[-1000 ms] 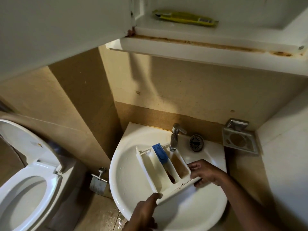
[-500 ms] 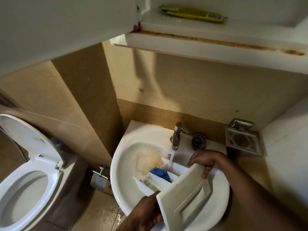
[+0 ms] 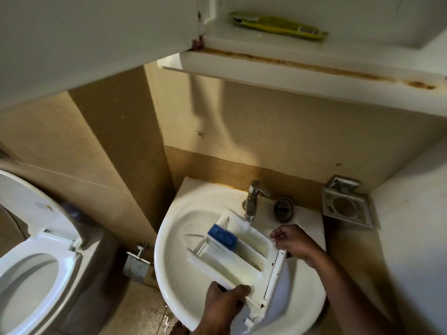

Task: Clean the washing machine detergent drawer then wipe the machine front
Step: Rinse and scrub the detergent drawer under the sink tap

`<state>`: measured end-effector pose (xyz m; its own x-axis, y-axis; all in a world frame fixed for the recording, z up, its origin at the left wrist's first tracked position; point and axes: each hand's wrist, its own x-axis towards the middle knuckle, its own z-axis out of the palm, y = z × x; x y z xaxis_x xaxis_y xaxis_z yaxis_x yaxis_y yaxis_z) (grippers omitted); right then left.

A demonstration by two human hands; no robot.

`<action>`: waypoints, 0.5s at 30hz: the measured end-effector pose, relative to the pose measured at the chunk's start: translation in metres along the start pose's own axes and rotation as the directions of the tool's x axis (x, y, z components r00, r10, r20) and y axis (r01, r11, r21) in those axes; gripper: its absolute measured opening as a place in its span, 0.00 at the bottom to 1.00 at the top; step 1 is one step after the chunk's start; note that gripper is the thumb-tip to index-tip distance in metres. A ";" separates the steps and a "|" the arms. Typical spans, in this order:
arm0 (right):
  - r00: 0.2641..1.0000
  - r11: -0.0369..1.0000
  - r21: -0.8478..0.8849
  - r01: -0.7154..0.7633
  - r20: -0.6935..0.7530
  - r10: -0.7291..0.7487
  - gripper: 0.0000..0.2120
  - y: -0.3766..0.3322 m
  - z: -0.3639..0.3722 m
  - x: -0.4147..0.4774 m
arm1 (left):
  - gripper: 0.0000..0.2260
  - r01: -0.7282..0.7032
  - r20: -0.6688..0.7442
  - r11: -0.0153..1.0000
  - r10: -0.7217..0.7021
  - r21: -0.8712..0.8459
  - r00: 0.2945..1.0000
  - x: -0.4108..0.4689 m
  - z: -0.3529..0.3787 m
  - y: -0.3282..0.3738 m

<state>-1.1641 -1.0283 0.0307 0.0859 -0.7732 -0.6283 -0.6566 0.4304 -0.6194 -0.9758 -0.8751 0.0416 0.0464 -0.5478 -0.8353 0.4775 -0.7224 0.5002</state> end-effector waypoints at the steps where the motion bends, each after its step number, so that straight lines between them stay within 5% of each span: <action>1: 1.000 0.999 -0.037 -0.027 -0.010 0.026 0.10 -0.002 0.001 -0.003 | 0.06 -0.013 -0.019 1.000 0.014 0.025 1.000 0.002 -0.002 0.003; 7: 0.982 0.980 -0.076 -0.184 0.026 0.187 0.11 -0.004 0.019 -0.058 | 0.13 0.047 -0.147 0.922 0.011 0.386 0.989 0.019 -0.042 0.021; 10: 0.972 0.973 -0.002 -0.232 0.033 0.232 0.06 0.008 0.040 -0.088 | 0.03 0.023 -0.058 0.809 0.013 0.588 0.998 0.023 -0.053 0.039; 15: 0.972 0.975 0.039 -0.217 -0.084 0.219 0.05 0.021 0.054 -0.107 | 0.09 -0.077 0.090 0.725 0.021 0.685 0.996 0.029 -0.053 0.061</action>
<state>-1.1466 -0.9115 0.0602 -0.1237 -0.6964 -0.7069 -0.6295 0.6057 -0.4866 -0.8995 -0.9124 0.0361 -0.0227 -0.5983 -0.8009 -0.2583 -0.7704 0.5829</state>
